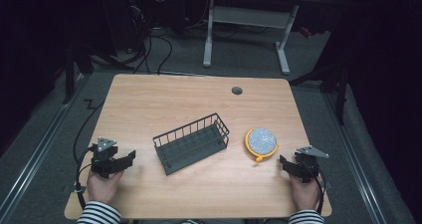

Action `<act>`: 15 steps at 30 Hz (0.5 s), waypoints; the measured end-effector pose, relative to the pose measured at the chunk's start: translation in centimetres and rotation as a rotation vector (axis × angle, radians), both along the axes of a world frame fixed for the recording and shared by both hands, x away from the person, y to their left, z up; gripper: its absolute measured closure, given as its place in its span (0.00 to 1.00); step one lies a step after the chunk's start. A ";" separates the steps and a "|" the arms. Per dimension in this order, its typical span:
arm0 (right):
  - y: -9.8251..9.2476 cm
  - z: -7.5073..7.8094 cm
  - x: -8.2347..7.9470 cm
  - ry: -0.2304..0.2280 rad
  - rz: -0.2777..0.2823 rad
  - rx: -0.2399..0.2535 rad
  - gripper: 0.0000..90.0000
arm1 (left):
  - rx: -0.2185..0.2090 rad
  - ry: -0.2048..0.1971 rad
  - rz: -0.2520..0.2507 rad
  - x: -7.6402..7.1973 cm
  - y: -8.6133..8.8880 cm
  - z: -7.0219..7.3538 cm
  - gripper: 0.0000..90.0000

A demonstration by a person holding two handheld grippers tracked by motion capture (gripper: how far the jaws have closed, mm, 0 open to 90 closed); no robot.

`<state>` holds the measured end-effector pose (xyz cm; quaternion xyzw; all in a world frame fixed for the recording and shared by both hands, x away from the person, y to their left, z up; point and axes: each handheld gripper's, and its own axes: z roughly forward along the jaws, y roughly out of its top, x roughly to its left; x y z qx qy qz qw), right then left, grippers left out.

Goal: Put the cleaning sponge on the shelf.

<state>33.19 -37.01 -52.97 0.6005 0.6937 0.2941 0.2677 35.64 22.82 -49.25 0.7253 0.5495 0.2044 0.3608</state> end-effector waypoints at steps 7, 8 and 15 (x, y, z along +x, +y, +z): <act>0.0 0.0 0.0 0.000 -0.001 0.001 0.40 | -0.041 -0.026 -0.060 -0.5 -1.1 2.8 0.30; 0.0 0.0 0.0 0.000 -0.001 0.000 0.40 | -0.041 -0.030 -0.066 -0.5 -1.2 3.1 0.29; 0.0 0.0 0.0 -0.001 0.001 -0.001 0.40 | -0.077 -0.050 -0.123 -0.8 -2.4 5.3 0.28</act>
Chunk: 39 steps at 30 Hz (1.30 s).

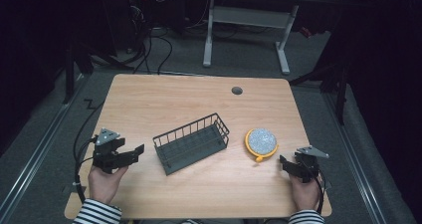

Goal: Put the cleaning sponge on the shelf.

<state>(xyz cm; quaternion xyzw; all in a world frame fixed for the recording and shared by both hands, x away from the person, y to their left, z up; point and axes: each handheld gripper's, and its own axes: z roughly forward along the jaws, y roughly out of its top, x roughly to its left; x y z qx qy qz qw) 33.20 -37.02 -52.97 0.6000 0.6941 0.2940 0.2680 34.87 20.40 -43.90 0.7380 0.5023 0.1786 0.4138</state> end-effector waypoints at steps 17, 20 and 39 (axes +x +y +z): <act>0.0 0.0 0.0 0.002 -0.002 0.002 0.40 | 0.047 0.062 -0.102 2.3 -3.8 0.4 0.31; 0.0 0.0 0.0 0.001 -0.001 0.002 0.40 | 0.067 0.081 -0.115 2.7 -4.3 0.2 0.32; 0.0 0.0 0.0 0.001 -0.002 0.002 0.40 | 0.104 0.120 -0.146 2.9 -5.9 -0.6 0.53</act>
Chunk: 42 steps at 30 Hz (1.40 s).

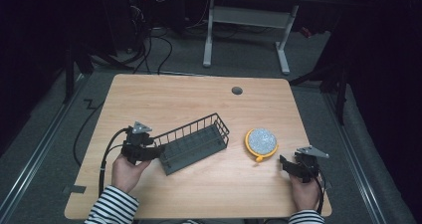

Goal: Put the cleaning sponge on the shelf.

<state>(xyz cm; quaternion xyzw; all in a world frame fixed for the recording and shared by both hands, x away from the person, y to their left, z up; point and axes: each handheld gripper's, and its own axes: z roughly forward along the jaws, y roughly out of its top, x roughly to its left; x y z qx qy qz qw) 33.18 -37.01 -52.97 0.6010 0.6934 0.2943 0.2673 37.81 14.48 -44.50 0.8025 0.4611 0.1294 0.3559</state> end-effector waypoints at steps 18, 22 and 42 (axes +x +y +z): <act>0.0 0.0 0.0 0.001 -0.002 0.002 0.40 | 0.000 -0.032 -0.013 0.1 -1.2 -0.3 0.55; 0.0 0.0 0.0 0.002 -0.001 0.003 0.40 | 0.001 -0.033 -0.020 -0.2 -1.3 -0.3 0.55; 0.0 0.0 0.0 0.003 -0.002 0.003 0.40 | -0.041 -0.050 -0.033 -0.6 -1.2 0.2 0.42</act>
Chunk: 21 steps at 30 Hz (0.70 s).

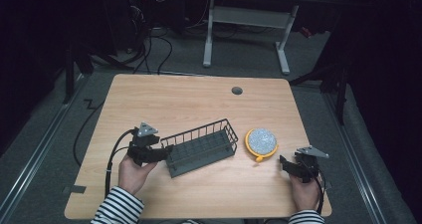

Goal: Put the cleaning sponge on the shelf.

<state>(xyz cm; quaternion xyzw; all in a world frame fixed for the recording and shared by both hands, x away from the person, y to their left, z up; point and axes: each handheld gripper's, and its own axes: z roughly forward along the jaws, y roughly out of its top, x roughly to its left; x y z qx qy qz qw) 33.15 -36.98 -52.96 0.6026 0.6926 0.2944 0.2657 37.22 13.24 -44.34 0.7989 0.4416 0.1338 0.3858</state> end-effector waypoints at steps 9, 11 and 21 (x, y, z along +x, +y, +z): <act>0.0 0.0 0.0 0.000 0.000 0.000 0.40 | -0.016 -0.044 0.046 -0.5 2.0 0.6 0.37; 0.0 0.0 0.0 0.000 0.000 0.000 0.40 | -0.027 -0.049 0.058 -0.6 2.5 0.8 0.37; 0.0 0.0 0.0 0.000 0.000 -0.002 0.40 | -0.038 -0.059 0.113 -0.8 4.8 0.8 0.37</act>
